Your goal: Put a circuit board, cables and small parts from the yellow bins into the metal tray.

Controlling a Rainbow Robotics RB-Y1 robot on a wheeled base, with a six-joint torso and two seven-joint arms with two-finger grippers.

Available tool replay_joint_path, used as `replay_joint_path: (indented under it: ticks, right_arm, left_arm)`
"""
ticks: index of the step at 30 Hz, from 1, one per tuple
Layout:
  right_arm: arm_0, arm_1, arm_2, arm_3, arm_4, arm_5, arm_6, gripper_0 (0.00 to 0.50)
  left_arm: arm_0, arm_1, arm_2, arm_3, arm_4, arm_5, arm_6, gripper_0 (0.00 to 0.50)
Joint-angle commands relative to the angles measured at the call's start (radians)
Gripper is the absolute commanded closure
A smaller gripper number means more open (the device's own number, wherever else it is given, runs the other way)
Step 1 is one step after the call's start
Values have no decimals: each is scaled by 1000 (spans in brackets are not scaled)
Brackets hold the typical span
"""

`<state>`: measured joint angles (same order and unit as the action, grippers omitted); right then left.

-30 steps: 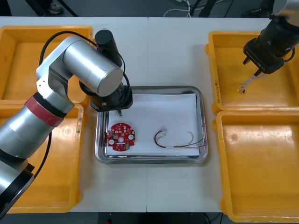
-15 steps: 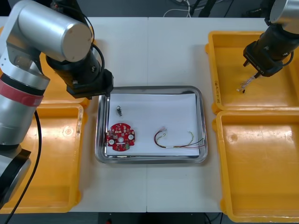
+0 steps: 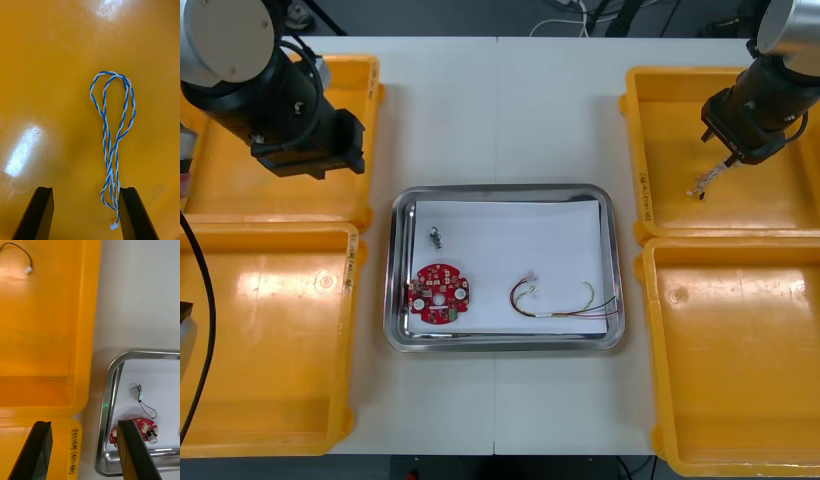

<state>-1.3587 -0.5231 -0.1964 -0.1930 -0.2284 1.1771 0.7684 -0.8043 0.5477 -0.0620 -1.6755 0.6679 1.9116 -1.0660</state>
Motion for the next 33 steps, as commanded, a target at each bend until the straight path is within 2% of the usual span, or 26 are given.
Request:
replay_joint_path:
  ticks: [1, 10, 17, 23, 33]
  right_arm:
    - [13, -12, -5, -14, 1, -13, 61, 0]
    - [59, -12, -21, -20, -15, -50, 74, 0]
    - [72, -12, -20, -22, -46, -51, 78, 0]
    - [89, -12, -20, -22, -101, -56, 80, 0]
    - [112, -12, -20, -22, -111, -67, 92, 0]
  left_arm:
    - [-41, 64, 41, -6, 10, 8, -123, 0]
    - [-47, 87, 103, 100, -47, 8, -276, 0]
    - [-98, 87, 126, 249, -103, -6, -390, 0]
    - [-128, 87, 128, 367, -119, -137, -473, 0]
    - [-164, 87, 136, 508, -136, -292, -589, 0]
